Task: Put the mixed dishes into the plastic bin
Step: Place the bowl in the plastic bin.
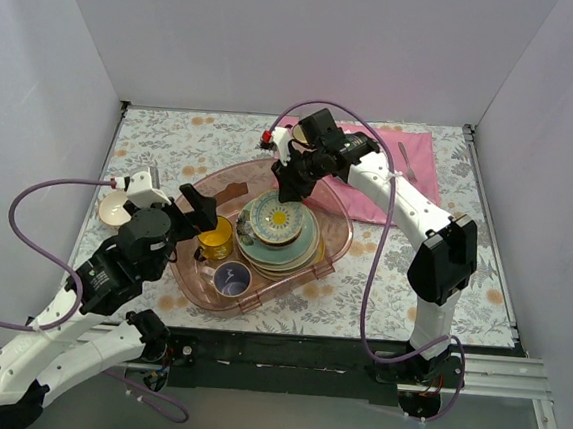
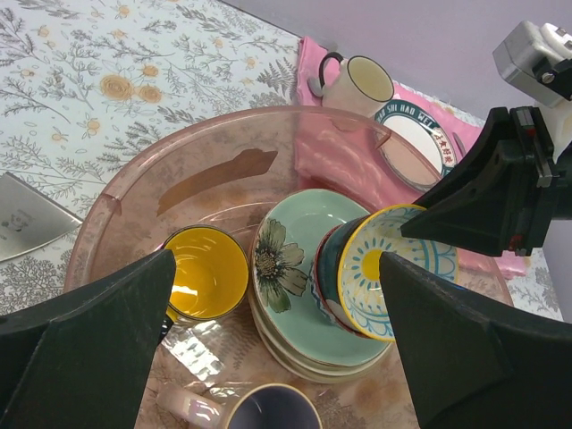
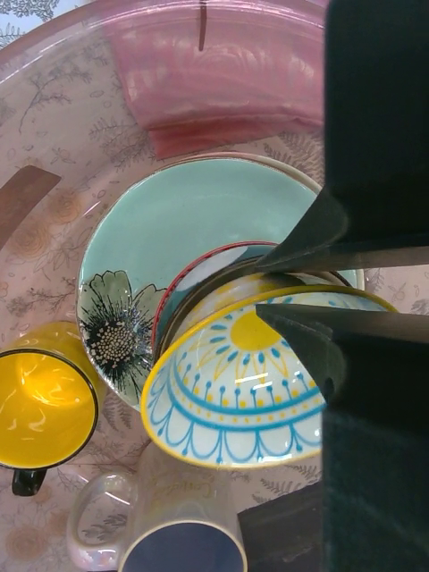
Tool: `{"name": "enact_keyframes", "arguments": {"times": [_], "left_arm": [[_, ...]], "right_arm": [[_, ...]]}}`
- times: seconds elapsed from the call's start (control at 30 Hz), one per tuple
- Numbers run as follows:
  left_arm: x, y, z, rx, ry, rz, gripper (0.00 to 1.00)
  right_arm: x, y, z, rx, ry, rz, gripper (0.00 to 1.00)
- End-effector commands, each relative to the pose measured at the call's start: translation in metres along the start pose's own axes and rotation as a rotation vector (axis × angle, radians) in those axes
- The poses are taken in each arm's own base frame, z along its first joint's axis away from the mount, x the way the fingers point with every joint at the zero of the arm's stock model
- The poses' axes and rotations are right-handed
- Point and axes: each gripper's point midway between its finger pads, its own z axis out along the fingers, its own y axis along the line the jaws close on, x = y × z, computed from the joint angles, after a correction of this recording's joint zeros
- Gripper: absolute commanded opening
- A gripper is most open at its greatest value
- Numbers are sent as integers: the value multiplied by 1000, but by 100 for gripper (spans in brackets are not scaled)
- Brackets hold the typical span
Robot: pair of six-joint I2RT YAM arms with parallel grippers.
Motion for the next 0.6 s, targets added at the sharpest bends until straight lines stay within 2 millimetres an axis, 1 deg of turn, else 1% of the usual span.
{"name": "enact_keyframes", "arguments": {"times": [0.0,0.1,0.3,0.33,0.4,0.43,0.5,0.57], "left_arm": [[0,7,3,-37,-24,-33,98],[-3,6,4,-40,-35,-43,98],[-9,0,9,-46,-44,-30,98],[-9,-2,12,-52,-41,-24,98],[-11,-2,14,-62,-43,-25,98],[-13,-3,16,-66,-43,-26,98],[-18,1,19,-85,-58,-34,98],[-23,0,23,-80,-68,-41,98]], "right_arm": [[-8,3,-3,0,-25,-27,31],[-8,3,-5,2,-25,-29,37],[-16,7,-18,15,-49,-53,49],[-19,8,-23,19,-56,-61,53],[-21,9,-28,26,-64,-80,56],[-25,11,-34,32,-75,-94,59],[-27,14,-42,39,-82,-111,61],[-27,17,-48,42,-84,-124,63]]}}
